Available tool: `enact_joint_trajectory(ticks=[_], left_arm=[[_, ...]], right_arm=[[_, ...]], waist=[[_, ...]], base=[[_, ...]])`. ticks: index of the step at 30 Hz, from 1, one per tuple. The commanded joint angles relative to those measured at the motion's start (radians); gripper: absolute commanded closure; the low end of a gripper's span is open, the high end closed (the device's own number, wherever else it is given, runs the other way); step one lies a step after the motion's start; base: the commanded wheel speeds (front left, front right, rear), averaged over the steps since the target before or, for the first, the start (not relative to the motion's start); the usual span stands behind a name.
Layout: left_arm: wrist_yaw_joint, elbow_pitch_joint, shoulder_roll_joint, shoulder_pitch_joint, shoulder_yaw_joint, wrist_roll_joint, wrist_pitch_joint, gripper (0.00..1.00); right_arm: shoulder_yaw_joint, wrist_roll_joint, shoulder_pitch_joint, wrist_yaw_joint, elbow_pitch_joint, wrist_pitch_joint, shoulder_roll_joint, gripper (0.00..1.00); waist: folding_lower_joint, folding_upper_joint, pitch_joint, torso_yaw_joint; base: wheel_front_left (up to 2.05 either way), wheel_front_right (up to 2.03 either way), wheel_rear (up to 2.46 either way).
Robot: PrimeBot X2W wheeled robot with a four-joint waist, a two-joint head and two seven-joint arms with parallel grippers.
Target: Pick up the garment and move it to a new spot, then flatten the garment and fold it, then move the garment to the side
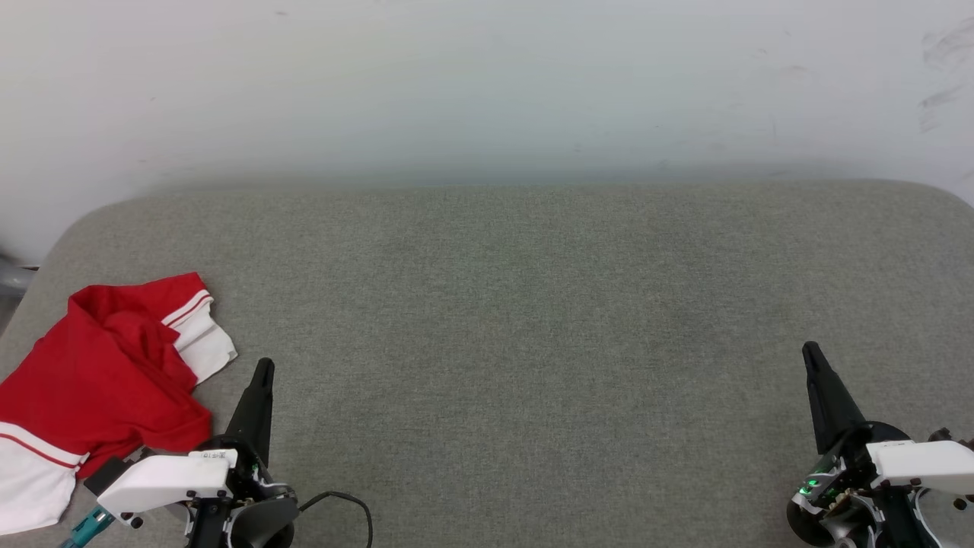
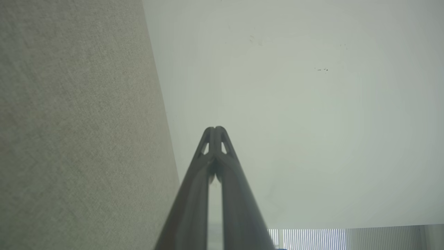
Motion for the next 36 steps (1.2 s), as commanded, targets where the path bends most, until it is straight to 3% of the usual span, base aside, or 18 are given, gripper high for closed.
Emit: enact_joint_trajectory(ticks=[1, 25, 26, 36], left_arm=[[-0.004, -0.001, -0.002, -0.005, 0.002, 0.000, 0.002, 1.00], [-0.004, -0.001, -0.002, -0.005, 0.002, 0.000, 0.002, 1.00], [0.000, 0.000, 0.000, 0.000, -0.001, 0.000, 0.000, 0.00], [0.000, -0.027, -0.001, 0.016, -0.053, -0.001, -0.035, 0.00]], right_arm=[[0.000, -0.004, -0.012, 0.000, 0.001, 0.000, 0.003, 1.00], [0.000, -0.004, -0.012, 0.000, 0.001, 0.000, 0.003, 1.00], [0.000, 0.000, 0.000, 0.000, 0.000, 0.000, 0.000, 0.00], [0.034, -0.011, 0.031, 0.000, -0.027, -0.035, 0.000, 0.00]], waist=[[0.0000, 0.0000, 0.000, 0.000], [0.0000, 0.0000, 0.000, 0.000], [0.0000, 0.0000, 0.000, 0.000], [0.0000, 0.0000, -0.001, 0.002]], base=[[0.00, 0.00, 0.00], [0.00, 0.00, 0.00], [0.00, 0.00, 0.00], [0.00, 0.00, 0.00]])
